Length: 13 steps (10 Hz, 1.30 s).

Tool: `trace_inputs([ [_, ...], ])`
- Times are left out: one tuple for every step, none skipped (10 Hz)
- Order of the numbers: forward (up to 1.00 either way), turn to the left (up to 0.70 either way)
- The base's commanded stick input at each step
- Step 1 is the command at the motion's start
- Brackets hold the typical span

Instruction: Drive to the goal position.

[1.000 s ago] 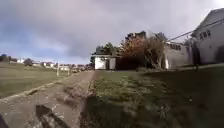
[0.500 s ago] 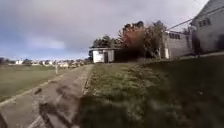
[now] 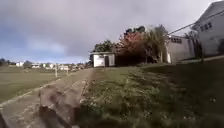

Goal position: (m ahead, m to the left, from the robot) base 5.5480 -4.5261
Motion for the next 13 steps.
trace_inputs([
  [0.7,0.0],
  [0.7,0.0],
  [0.7,0.04],
  [0.7,0.05],
  [0.7,0.05],
  [0.7,0.05],
  [0.7,0.05],
  [0.7,0.06],
  [0.7,0.05],
  [0.7,0.05],
  [0.7,0.04],
  [0.7,0.02],
  [0.7,0.01],
])
